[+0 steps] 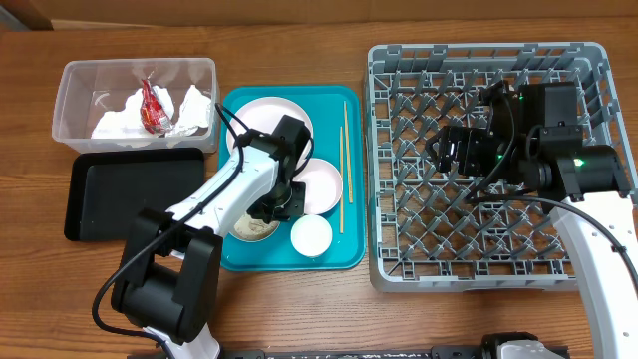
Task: Sort waste into correct bins and load items into the dishwasher
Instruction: 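Lift the rice bowl left and tip rice onto the black tray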
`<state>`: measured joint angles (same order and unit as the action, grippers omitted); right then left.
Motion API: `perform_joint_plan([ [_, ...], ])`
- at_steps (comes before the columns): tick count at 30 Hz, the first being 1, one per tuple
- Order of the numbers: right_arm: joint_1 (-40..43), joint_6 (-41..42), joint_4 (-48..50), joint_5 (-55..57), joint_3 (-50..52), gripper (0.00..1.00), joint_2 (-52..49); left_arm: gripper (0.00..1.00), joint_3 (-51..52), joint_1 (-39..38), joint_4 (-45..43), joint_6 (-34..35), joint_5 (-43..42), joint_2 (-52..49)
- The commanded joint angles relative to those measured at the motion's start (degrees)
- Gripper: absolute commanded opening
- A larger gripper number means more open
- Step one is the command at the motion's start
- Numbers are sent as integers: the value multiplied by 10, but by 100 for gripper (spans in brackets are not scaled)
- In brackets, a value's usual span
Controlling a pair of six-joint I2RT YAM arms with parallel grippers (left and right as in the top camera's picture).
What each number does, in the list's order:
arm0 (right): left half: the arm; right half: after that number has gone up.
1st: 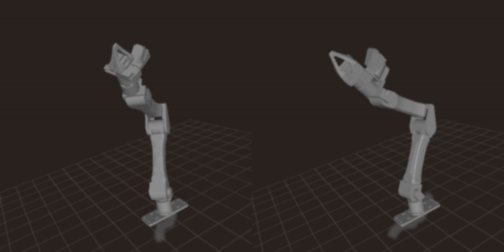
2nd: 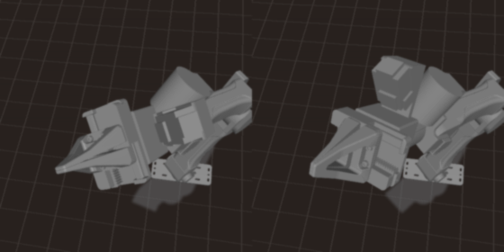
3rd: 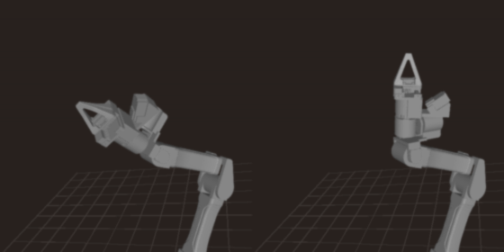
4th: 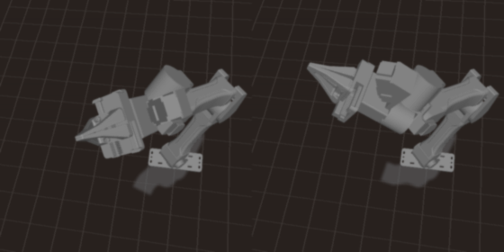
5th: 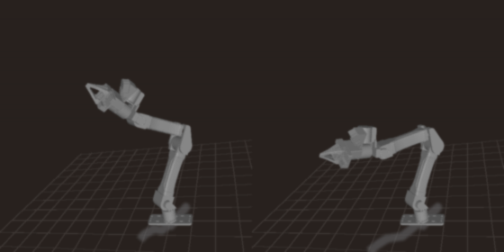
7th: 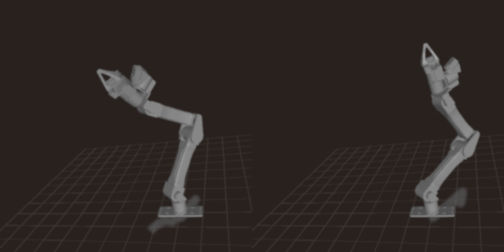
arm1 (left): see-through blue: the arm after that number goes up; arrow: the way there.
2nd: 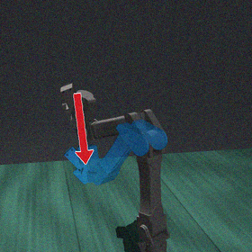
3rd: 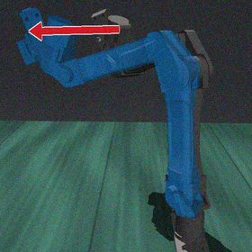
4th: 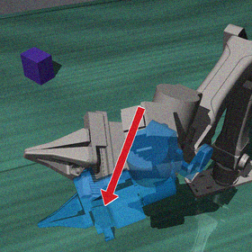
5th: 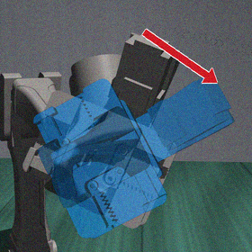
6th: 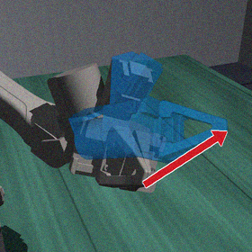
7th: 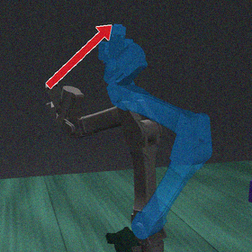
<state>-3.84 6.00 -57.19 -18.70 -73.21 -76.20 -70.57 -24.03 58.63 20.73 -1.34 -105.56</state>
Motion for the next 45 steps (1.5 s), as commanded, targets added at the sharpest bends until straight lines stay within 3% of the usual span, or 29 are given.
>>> perform_joint_plan([
  [1,-3,1,0,-4,-10,100,0,4,-7,-2,17,3,-1,3],
  [12,-3,1,0,-4,-10,100,0,4,-216,1,197,-45,-4,3],
  [19,-3,0,0,-4,-10,100,0,4,-319,75,270,-132,-85,10],
  [24,-3,0,0,-4,-10,100,0,4,-317,193,281,-218,-186,14],
  [29,-3,0,0,-5,-10,100,0,4,-297,329,282,-377,-369,14],
  [32,-3,0,0,-5,-10,100,0,4,-271,391,271,-433,-445,14],
  [38,-3,0,-1,-5,-10,100,0,4,-174,497,210,-492,-576,14],
  [45,-3,0,-2,-4,-10,100,0,4,-49,594,107,-493,-712,14],
])
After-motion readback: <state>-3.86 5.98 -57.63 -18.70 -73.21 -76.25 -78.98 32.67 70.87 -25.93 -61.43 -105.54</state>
